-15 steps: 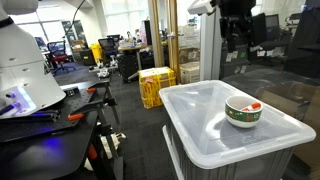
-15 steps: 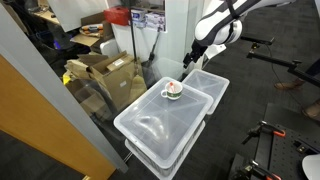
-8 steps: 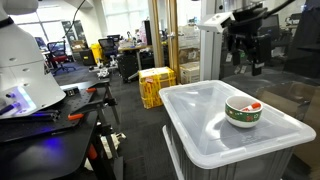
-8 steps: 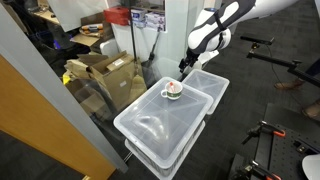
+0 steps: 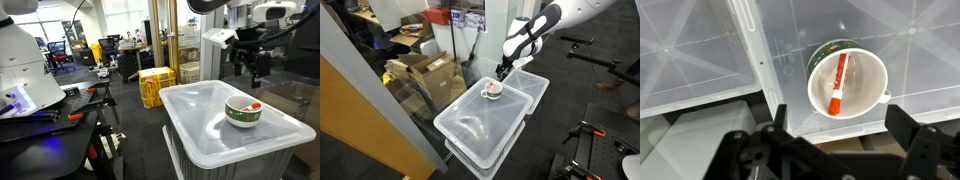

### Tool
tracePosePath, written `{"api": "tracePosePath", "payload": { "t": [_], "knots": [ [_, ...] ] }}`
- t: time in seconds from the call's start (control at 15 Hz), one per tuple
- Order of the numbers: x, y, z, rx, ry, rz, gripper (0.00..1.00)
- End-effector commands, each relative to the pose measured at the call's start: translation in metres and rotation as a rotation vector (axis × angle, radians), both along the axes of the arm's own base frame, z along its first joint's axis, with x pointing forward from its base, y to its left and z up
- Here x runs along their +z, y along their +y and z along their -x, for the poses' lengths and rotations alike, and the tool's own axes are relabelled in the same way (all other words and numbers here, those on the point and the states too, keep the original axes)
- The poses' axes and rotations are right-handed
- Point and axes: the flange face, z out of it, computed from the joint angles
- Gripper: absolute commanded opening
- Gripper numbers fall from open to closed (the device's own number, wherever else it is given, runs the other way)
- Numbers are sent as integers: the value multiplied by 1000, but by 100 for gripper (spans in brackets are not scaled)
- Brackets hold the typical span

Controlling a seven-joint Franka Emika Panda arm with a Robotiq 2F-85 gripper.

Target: Remove the red marker from the cup

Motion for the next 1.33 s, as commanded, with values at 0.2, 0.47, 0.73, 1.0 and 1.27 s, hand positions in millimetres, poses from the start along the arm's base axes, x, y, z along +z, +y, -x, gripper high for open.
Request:
{"api": "tracePosePath", "payload": {
  "t": [0.2,0.47,0.73,1.0,1.27],
  "knots": [
    [-15,13,-20,-6,33,-41,100],
    [-26,15,-33,-1,56,-59,96],
    [-42,15,-49,4,90,-70,93],
    [-57,16,-61,2,118,-84,95],
    [-71,17,-70,8,145,-87,95]
  ]
}}
